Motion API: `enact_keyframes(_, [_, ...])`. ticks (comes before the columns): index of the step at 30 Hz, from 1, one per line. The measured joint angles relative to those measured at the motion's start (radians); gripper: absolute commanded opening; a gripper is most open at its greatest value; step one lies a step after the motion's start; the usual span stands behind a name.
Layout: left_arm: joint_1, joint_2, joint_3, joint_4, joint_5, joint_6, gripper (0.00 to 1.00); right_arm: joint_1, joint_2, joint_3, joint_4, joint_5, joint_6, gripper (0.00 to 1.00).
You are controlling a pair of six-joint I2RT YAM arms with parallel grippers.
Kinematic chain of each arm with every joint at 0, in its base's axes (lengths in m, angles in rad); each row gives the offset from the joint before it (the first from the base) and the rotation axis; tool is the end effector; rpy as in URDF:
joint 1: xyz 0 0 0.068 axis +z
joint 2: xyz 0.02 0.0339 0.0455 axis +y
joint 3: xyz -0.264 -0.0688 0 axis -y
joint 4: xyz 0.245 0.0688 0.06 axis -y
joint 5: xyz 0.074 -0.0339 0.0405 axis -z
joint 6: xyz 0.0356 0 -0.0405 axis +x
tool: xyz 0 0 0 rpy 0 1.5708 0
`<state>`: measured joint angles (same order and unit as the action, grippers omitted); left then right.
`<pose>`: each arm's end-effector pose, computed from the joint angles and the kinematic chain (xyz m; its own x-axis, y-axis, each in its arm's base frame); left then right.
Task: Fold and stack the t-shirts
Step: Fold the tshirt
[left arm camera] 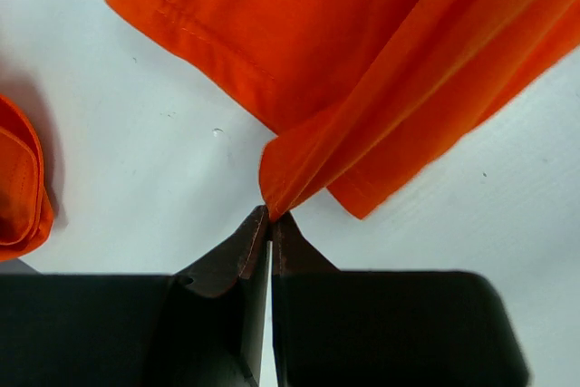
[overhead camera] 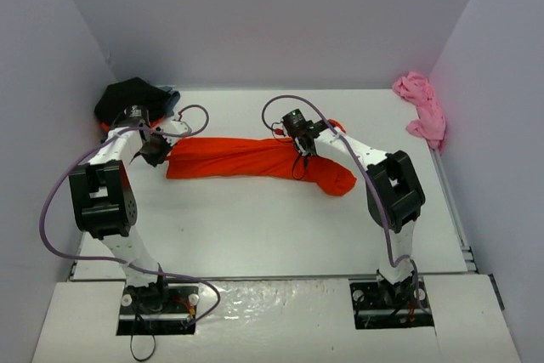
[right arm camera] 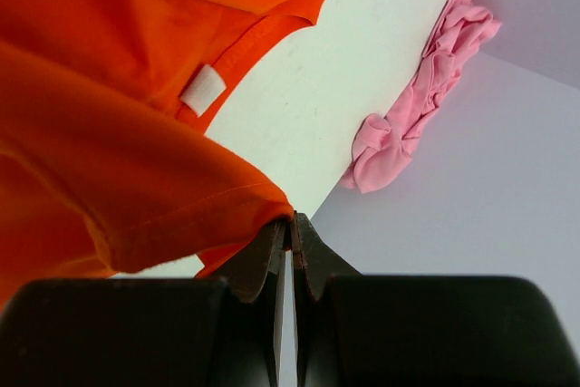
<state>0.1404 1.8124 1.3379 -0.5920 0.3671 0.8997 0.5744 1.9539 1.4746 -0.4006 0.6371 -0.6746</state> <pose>0.3784 0.0406 0.2174 -0.5069 0.6666 -0.5466 0.7045 0.6857 0.1830 0.3718 0.2154 0.2195 -0.4313 -0.8771 -0.2113 -0.4967 0.4263 -0.7560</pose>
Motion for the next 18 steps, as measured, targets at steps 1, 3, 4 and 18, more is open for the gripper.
enact_keyframes(1, [0.008, 0.019, 0.019, -0.001, 0.006, -0.008, 0.00, -0.016, 0.018, 0.013, 0.009, -0.002, -0.007, 0.00])
enact_keyframes(3, [0.018, 0.057, 0.059, -0.001, 0.025, -0.027, 0.00, -0.035, 0.045, 0.029, 0.023, -0.006, -0.015, 0.00])
enact_keyframes(4, [0.019, 0.072, 0.078, 0.001, 0.030, -0.035, 0.00, -0.038, 0.055, 0.035, 0.027, -0.008, -0.018, 0.00])
enact_keyframes(18, [0.018, 0.184, 0.350, -0.012, 0.040, -0.114, 0.00, -0.032, 0.072, 0.105, 0.064, 0.029, -0.081, 0.00])
